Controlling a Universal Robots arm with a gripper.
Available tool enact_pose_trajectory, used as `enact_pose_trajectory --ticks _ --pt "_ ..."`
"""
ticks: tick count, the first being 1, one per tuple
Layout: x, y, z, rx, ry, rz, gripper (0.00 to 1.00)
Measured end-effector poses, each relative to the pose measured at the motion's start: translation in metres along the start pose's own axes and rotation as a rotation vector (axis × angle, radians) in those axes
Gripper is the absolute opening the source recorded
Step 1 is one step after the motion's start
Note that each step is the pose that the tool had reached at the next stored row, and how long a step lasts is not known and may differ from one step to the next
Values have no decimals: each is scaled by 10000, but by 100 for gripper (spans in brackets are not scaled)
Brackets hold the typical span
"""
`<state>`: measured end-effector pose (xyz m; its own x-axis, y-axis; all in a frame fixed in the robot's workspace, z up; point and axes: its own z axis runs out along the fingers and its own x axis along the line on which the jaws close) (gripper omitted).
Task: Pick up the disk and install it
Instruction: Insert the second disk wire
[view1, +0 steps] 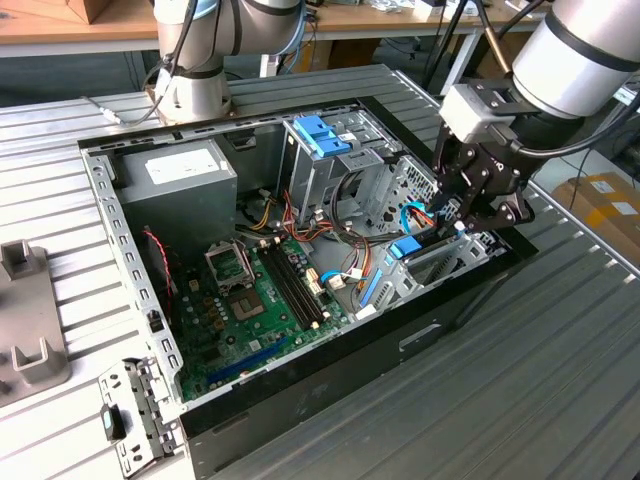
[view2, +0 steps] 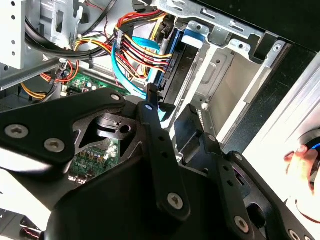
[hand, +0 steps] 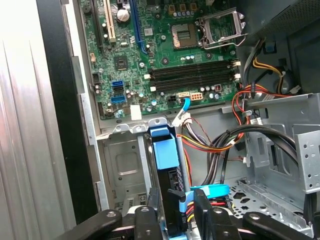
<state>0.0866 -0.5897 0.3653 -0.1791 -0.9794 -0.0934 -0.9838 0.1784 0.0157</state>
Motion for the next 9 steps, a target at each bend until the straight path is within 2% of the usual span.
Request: enact_pose_trajectory --ticks 5,9 --pt "2 0 1 4 19 0 41" --pt "-3 0 -45 10 52 -1 41"
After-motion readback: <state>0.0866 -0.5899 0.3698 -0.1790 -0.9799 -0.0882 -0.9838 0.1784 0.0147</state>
